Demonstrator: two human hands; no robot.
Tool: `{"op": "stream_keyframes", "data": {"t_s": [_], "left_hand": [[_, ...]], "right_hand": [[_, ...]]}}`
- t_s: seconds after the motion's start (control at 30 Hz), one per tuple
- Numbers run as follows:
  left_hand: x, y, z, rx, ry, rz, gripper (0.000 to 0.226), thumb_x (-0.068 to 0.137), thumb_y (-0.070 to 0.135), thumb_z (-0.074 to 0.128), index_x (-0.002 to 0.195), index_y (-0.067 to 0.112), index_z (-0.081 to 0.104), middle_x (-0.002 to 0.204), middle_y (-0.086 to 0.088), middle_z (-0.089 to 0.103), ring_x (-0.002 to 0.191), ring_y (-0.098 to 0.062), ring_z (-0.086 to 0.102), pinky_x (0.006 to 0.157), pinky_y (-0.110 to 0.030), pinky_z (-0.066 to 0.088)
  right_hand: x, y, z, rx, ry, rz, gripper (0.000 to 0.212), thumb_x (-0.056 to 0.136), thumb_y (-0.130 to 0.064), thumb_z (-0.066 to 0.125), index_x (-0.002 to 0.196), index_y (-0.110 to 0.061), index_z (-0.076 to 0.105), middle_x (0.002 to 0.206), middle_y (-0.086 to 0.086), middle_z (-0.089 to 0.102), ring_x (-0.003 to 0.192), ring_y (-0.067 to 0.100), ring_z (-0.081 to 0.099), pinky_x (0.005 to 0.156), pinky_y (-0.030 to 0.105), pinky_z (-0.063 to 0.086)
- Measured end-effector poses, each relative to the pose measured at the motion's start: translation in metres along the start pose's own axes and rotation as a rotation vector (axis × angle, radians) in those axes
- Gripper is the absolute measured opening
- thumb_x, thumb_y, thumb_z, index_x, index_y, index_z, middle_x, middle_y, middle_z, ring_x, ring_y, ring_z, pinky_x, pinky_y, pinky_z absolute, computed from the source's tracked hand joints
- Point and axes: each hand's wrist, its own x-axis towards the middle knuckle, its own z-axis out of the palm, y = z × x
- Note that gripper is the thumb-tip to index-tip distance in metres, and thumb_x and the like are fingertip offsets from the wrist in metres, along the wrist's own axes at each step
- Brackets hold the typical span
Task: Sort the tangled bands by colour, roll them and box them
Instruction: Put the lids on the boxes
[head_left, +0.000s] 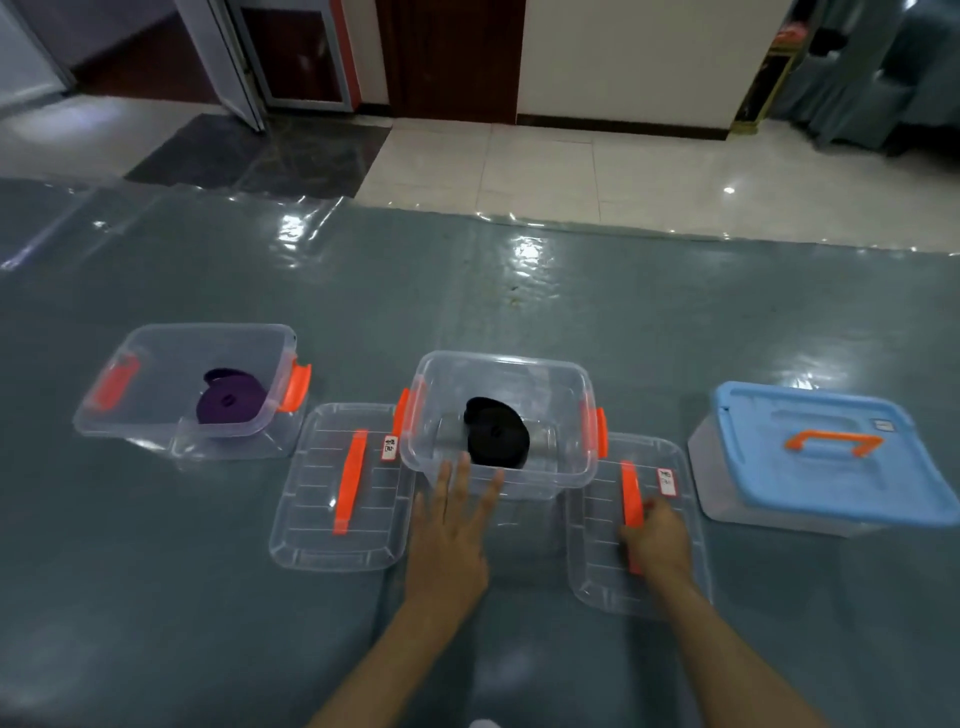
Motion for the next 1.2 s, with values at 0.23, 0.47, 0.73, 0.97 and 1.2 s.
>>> {"op": "stream_keyframes", "data": {"t_s": [0.23,0.47,0.73,0.97,1.2], "left_hand": [[-0.003,0.0,-0.002,-0.085,0.064,0.031,0.109,0.085,-0.002,0.057,0.166,0.039,-0.003,0.174,-0.004,-0.023,0.161,-0.03,-0.022,0.13,-0.056,0.007],[-0.002,0.001,-0.004,-0.119,0.028,0.033,0.1,0.094,0.007,0.057,0.165,0.037,-0.007,0.172,-0.004,-0.027,0.159,-0.029,-0.026,0.13,-0.056,0.008],[0.001,-0.004,-0.015,-0.163,0.002,0.082,0.088,0.101,0.019,0.057,0.166,0.037,0.0,0.173,-0.005,-0.021,0.161,-0.03,-0.019,0.132,-0.053,0.009],[0.018,-0.018,-0.037,-0.555,0.236,-0.038,0.046,0.106,0.027,0.06,0.15,0.016,0.053,0.154,-0.004,0.054,0.143,-0.024,0.048,0.121,-0.035,0.032],[0.074,-0.043,-0.052,-0.631,0.182,-0.129,0.063,0.108,0.053,0.037,0.163,0.023,0.033,0.172,-0.002,0.028,0.159,-0.022,0.025,0.13,-0.049,0.023]], "right_hand": [[-0.05,0.029,-0.016,0.09,0.01,0.074,0.028,0.075,-0.01,0.087,0.094,-0.014,0.067,0.085,0.007,0.073,0.079,0.031,0.069,0.075,0.04,0.055],[-0.107,0.06,-0.034,0.275,0.068,0.069,0.034,0.072,0.0,0.084,0.1,-0.015,0.071,0.08,0.0,0.072,0.073,0.018,0.068,0.064,0.024,0.049],[-0.097,0.009,-0.07,0.284,0.136,-0.171,0.046,0.071,-0.001,0.082,0.101,-0.033,0.068,0.078,0.0,0.07,0.064,0.008,0.062,0.061,0.015,0.048],[-0.049,-0.084,-0.066,-0.113,0.03,-0.412,0.042,0.072,-0.019,0.085,0.111,-0.03,0.075,0.093,-0.002,0.072,0.084,0.021,0.07,0.077,0.037,0.057],[-0.024,-0.161,-0.023,-0.327,-0.024,-0.658,0.043,0.08,-0.015,0.077,0.121,-0.027,0.071,0.113,0.006,0.061,0.108,0.028,0.057,0.091,0.038,0.051]]}}
